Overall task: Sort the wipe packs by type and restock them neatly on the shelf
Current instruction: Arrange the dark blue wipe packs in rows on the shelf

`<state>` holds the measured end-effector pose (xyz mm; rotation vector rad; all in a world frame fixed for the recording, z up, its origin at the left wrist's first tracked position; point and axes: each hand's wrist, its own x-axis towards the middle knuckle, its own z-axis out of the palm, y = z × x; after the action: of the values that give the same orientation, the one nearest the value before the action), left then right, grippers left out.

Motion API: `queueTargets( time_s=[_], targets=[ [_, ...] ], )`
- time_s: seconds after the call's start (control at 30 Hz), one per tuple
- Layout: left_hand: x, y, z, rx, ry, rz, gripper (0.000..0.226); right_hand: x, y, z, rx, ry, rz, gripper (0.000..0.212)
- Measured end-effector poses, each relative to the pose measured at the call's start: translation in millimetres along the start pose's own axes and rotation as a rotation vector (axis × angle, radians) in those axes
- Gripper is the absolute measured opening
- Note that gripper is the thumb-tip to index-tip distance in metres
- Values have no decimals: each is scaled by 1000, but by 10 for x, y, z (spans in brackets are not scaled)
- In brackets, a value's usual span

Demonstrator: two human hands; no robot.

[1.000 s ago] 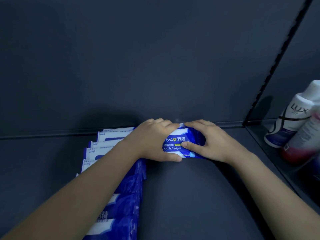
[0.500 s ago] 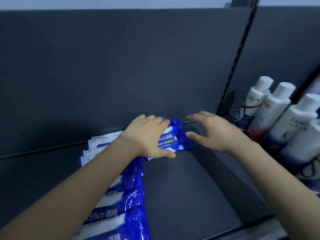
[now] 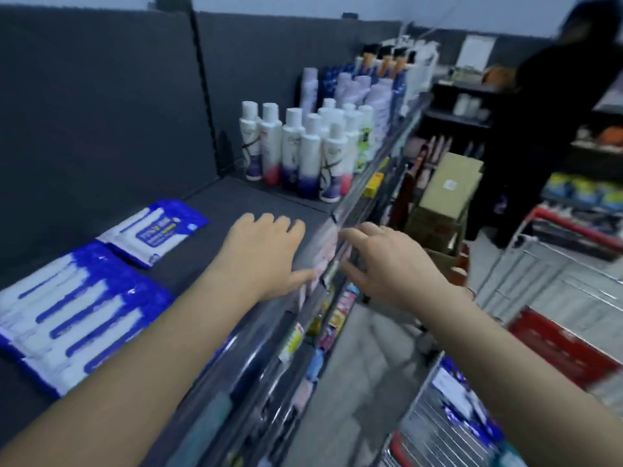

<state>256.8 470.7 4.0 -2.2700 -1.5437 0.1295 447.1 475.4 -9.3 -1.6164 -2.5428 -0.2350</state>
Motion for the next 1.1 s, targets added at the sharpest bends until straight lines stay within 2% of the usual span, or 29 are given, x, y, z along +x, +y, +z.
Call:
queueTargets(
  time_s=[0.13,0.33,0.53,0.73,0.83,0.97,1.1],
  targets=[
    [18,612,-275,-37,25,207,74,-725,384,-106,-7,-75,206,50],
    [245,1617,-370,-111,64,408,65,-1633,1092,92,18,-215,490,47],
    [620,2873,-31,-195,-23,494,83,-2332,2068,696,93,-360,609,51],
    [1323,4157,805,-276,-171,417,77,-2329,3504,2028,289,-586,626,46],
    [1654,4800,1431,-364,-343,291,69,-2245,4119,2865,371,-716,578,43],
    [1782,5547,2302,-510,-577,166,42,-2428,4498,3865,500,-870,605,47],
    [1712,6060,2909,-452,-736,97,51,-2720,4546,4650,647,-958,718,54]
  ],
)
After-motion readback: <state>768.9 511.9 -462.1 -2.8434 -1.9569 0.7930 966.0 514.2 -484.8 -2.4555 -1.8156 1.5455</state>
